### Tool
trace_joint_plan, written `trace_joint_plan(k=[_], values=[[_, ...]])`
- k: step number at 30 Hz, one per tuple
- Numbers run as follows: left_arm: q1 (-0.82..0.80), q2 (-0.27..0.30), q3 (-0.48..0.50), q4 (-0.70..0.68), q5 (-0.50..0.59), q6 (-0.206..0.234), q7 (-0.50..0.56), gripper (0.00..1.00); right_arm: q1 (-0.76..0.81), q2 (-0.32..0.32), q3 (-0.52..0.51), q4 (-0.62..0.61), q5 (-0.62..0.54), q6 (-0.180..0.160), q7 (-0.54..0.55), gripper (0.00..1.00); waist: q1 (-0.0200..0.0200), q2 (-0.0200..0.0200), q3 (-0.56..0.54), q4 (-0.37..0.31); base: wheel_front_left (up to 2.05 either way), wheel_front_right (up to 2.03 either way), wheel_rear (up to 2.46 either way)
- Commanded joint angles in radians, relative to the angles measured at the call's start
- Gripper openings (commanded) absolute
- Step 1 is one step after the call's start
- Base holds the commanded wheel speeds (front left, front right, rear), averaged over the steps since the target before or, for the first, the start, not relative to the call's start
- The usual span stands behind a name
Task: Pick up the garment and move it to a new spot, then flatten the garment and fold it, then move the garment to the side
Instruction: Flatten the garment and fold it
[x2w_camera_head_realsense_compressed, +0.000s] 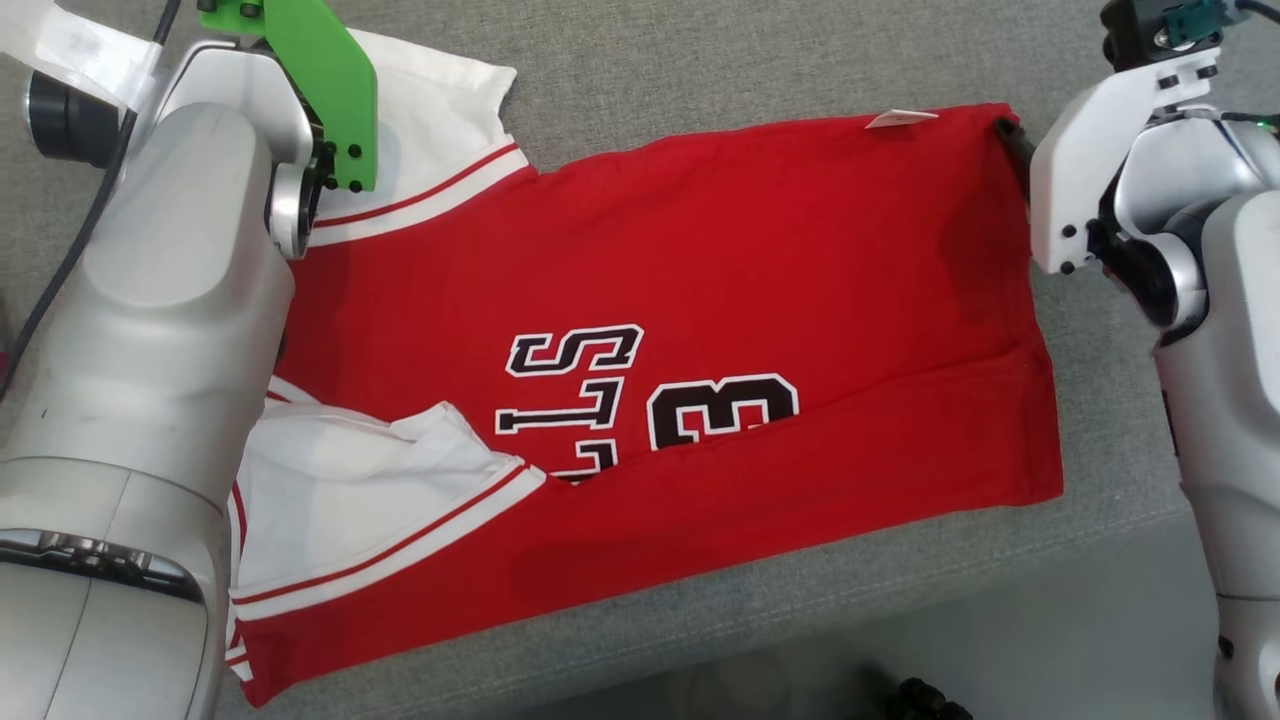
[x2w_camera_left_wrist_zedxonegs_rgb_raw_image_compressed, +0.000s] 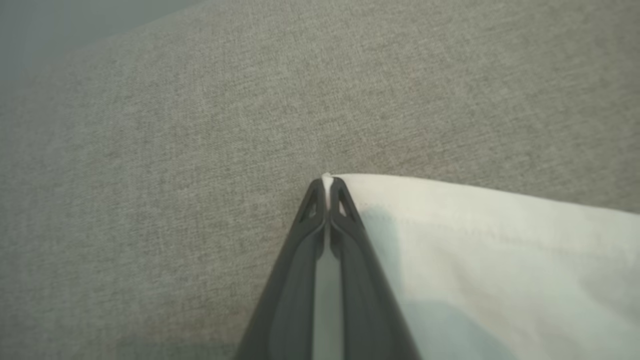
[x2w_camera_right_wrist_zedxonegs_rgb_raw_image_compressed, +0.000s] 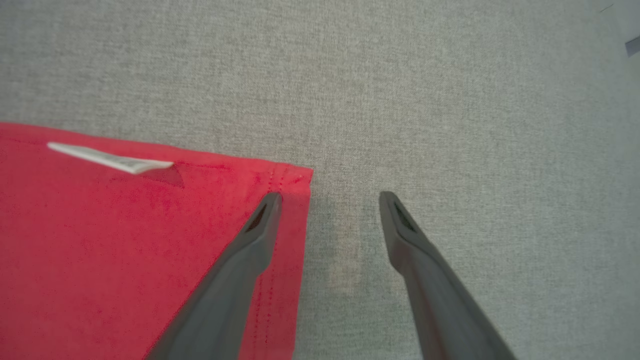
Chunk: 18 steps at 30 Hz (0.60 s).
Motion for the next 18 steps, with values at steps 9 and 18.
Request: trace_joint_plan(k=[9,18], values=[[0.009,-0.036,-0.011,0.058,-0.02,-0.014,-0.027,0.0,-0.026,-0.044,0.028,0.027,0.039,-0.001,0.016,1.0,0.0,0.0,-0.009,0.035,0.0,0.0,0.0],[-0.005,-0.051,-0.02,0.087,-0.03,-0.022,-0.045,0.0,-0.055,-0.069,0.063,0.075,0.016,-0.001,0.023,1.0,0.0,0.0,-0.007,0.048,0.0,0.0,0.0]])
